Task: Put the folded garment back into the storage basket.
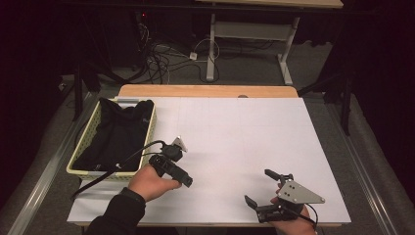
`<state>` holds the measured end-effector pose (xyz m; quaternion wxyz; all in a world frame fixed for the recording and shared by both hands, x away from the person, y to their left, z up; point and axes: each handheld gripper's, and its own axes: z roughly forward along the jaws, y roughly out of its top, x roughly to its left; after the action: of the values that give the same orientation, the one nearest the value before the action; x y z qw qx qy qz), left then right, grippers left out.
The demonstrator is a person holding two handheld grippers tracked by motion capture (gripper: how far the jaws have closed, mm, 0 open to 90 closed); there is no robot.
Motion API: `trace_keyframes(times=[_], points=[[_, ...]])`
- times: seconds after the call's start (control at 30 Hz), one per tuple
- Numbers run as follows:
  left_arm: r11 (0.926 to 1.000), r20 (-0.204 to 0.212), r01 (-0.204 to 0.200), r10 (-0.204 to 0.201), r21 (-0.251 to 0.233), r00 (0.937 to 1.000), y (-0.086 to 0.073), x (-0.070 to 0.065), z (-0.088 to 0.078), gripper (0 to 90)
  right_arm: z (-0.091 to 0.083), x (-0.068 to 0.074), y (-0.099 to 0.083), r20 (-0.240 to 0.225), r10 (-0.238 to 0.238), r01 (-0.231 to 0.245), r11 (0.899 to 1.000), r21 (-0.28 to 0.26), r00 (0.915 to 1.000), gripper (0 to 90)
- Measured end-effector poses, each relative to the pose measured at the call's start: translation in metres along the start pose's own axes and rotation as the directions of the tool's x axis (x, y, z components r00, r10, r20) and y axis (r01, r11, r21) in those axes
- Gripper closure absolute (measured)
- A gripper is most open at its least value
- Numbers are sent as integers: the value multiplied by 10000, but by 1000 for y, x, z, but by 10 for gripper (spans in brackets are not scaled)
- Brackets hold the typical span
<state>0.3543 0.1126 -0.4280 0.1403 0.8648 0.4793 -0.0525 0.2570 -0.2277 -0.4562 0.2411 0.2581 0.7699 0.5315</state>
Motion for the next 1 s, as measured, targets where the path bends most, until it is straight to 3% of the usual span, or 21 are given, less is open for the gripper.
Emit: trace_keyframes(times=[0.13,0.3,0.47,0.6,0.7,0.8,0.97,1.0], points=[[9930,6,-151,152,-1168,9999,-12,2,11,0,0,0,-1,11,12,-12,10000,-3,10000,1],[9738,249,-295,360,-2257,9990,-28,3,21,1,1,-1,-2,49,91,-91,10000,13,9999,1],[9234,604,-64,320,-3837,9977,-43,8,26,1,2,-1,-4,97,100,-101,9999,78,9999,1],[8793,800,49,378,-4763,9961,-53,12,33,1,2,0,-4,128,94,-95,9999,82,9999,1],[8494,702,5,430,-5277,9966,-58,15,38,1,3,-1,-4,150,140,-141,9999,80,9998,1],[8080,822,178,380,-5890,9959,-63,18,41,1,3,-1,-4,178,138,-139,9999,74,9997,1],[7589,400,-268,695,-6507,9968,-71,15,46,1,4,-3,-7,444,161,-167,9998,132,9989,1],[7451,294,-403,802,-6657,9963,-73,13,46,1,4,-4,-8,484,146,-153,9998,131,9987,1]])
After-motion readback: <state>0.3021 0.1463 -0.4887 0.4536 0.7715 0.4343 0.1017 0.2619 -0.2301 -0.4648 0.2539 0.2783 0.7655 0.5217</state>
